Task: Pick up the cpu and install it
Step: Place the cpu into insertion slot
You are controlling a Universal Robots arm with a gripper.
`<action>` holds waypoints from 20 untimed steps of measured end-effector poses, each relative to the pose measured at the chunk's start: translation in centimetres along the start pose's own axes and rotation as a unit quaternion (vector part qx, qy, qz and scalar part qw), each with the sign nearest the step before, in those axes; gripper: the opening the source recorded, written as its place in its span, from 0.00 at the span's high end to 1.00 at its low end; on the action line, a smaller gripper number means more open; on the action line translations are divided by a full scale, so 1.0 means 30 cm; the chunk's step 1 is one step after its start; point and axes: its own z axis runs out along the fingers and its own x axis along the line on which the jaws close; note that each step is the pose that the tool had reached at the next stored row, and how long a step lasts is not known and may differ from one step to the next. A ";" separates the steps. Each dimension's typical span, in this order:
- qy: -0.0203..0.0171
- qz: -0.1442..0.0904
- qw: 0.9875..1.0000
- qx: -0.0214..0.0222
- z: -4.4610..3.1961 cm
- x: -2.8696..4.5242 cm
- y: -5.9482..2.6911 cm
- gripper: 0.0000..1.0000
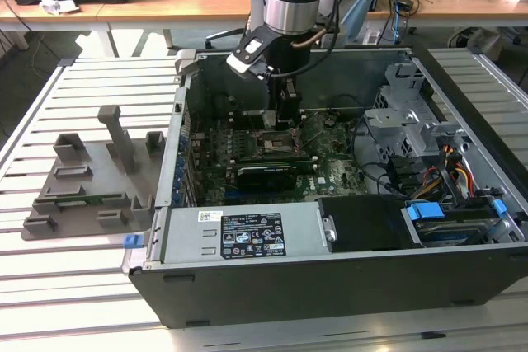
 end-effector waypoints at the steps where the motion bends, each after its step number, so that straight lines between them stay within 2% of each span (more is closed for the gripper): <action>1: 0.000 0.000 1.000 0.000 0.003 0.000 0.000 0.45; 8: 0.000 0.000 1.000 0.000 0.027 0.000 0.002 0.45; 20: 0.000 0.000 1.000 0.000 0.052 0.001 0.003 0.45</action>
